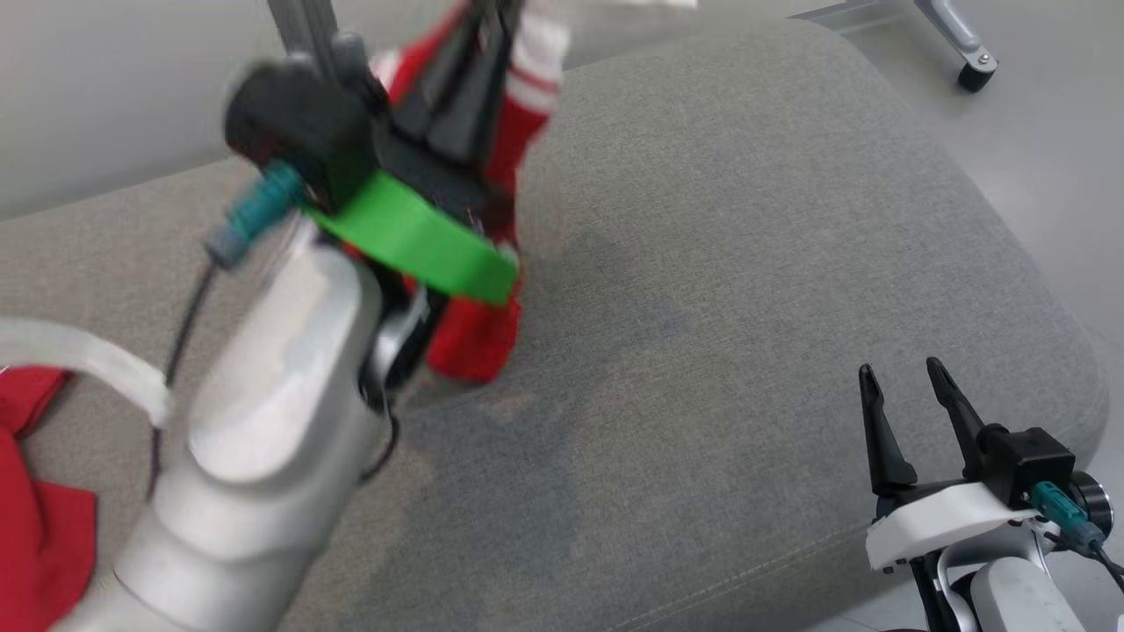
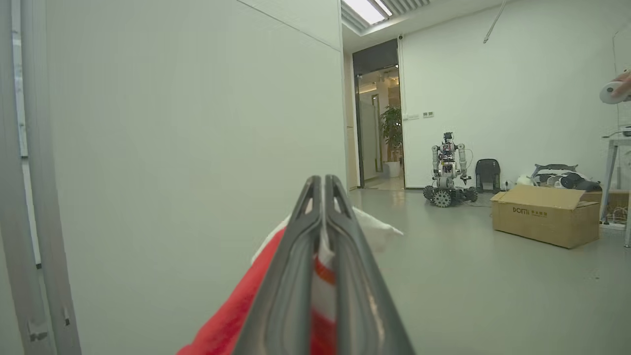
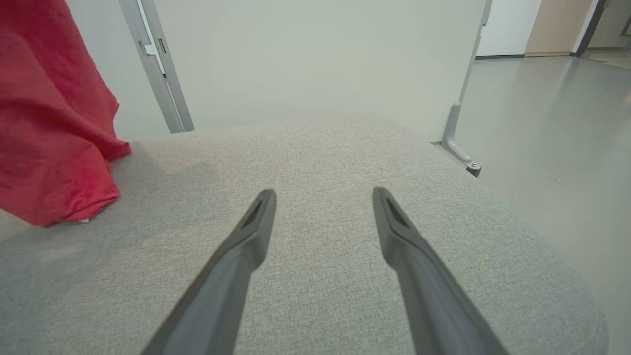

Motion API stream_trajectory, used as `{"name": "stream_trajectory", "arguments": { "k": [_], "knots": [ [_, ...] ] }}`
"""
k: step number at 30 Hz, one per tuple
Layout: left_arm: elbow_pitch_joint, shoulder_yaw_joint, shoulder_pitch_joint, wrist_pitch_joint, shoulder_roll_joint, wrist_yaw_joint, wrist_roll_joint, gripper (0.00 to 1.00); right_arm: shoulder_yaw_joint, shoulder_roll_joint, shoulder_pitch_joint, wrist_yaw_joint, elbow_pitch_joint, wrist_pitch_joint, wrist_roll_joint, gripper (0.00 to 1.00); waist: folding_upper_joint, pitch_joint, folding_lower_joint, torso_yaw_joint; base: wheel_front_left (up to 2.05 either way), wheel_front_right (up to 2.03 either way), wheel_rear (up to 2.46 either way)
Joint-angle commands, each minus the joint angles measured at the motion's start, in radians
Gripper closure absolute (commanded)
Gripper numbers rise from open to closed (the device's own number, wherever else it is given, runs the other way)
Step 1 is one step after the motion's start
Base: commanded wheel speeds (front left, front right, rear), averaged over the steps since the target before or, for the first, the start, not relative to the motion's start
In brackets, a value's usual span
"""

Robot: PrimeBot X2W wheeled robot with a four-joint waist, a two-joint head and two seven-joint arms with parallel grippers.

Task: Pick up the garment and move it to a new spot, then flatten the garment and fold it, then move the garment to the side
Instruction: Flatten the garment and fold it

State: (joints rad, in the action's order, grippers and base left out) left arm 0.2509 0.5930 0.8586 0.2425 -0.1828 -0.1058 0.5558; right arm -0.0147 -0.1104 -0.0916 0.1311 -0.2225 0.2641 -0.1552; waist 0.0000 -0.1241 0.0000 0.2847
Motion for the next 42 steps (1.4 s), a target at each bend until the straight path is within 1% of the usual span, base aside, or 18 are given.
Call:
{"name": "stream_trajectory", "arguments": {
  "k": [1,4,5,9,11,14,16,19,22,25,30,33,35,37,42],
  "knots": [
    [-0.034,0.044,-0.106,-0.018,-0.023,-0.008,0.009,1.0,0.008,0.0,0.014,-0.001,-0.001,0.001,0.001,0.0,0.0,0.001,0.0,-0.018,0.0,0.0,0.0],
    [-0.071,0.107,-0.296,-0.039,-0.049,-0.008,0.047,1.0,0.014,0.001,0.025,-0.001,-0.002,0.001,0.0,0.0,0.0,-0.006,0.0,-0.039,0.0,0.0,0.0],
    [-0.071,0.107,-0.296,-0.039,-0.049,-0.008,0.047,1.0,0.014,0.001,0.025,-0.001,-0.002,0.001,0.0,0.0,0.0,-0.006,0.0,-0.039,0.0,0.0,0.0],
    [-0.056,0.174,-0.475,-0.052,-0.069,-0.01,0.079,1.0,0.009,0.0,0.022,-0.001,-0.006,0.001,0.001,0.0,0.0,-0.015,0.0,-0.067,0.0,0.0,0.0],
    [-0.029,0.204,-0.532,-0.062,-0.075,-0.012,0.092,1.0,0.01,-0.002,0.015,-0.001,-0.007,0.001,0.001,0.0,0.0,-0.017,0.0,-0.081,0.0,0.0,0.0],
    [0.031,0.24,-0.581,-0.076,-0.09,-0.014,0.085,1.0,0.005,-0.002,0.007,-0.001,-0.009,0.001,0.004,0.0,0.0,-0.018,0.0,-0.099,0.0,0.0,0.0],
    [0.071,0.245,-0.594,-0.076,-0.104,-0.009,0.08,1.0,0.002,-0.003,0.004,-0.001,-0.01,0.001,0.005,0.0,0.0,-0.018,0.0,-0.109,0.0,0.0,0.0],
    [0.12,0.226,-0.601,-0.078,-0.129,0.009,0.094,1.0,0.001,-0.007,0.007,-0.001,-0.012,0.001,0.005,0.0,0.0,-0.016,0.0,-0.126,0.0,0.0,0.0],
    [0.153,0.18,-0.586,-0.072,-0.167,0.041,0.11,1.0,0.001,-0.01,0.016,-0.001,-0.014,0.001,0.005,0.0,0.0,-0.011,0.0,-0.14,0.0,0.0,0.0],
    [0.181,0.13,-0.564,-0.074,-0.222,0.083,0.112,1.0,0.0,-0.012,0.019,-0.001,-0.016,0.001,0.007,0.0,0.0,-0.007,0.0,-0.149,0.0,0.0,0.0],
    [0.206,0.046,-0.56,-0.065,-0.297,0.155,0.142,1.0,-0.007,-0.011,0.015,-0.001,-0.019,0.001,0.007,0.0,0.0,-0.003,0.0,-0.151,0.0,0.0,0.0],
    [0.22,0.001,-0.57,-0.057,-0.32,0.201,0.161,1.0,-0.011,-0.009,0.011,-0.001,-0.018,0.001,0.005,0.0,0.0,-0.007,0.0,-0.149,0.0,0.0,0.0],
    [0.231,-0.019,-0.582,-0.054,-0.326,0.228,0.173,1.0,-0.013,-0.008,0.01,-0.001,-0.016,0.001,0.004,0.0,0.0,-0.01,0.0,-0.148,0.0,0.0,0.0],
    [0.241,-0.025,-0.592,-0.055,-0.319,0.237,0.18,1.0,-0.015,-0.008,0.012,-0.001,-0.016,0.001,0.003,0.0,0.0,-0.013,0.0,-0.146,0.0,0.0,0.0],
    [0.27,-0.024,-0.617,-0.048,-0.291,0.202,0.217,1.0,-0.014,-0.017,0.014,-0.001,-0.019,0.0,-0.001,0.0,0.0,-0.016,0.0,-0.14,0.0,0.0,0.0]
  ]
}}
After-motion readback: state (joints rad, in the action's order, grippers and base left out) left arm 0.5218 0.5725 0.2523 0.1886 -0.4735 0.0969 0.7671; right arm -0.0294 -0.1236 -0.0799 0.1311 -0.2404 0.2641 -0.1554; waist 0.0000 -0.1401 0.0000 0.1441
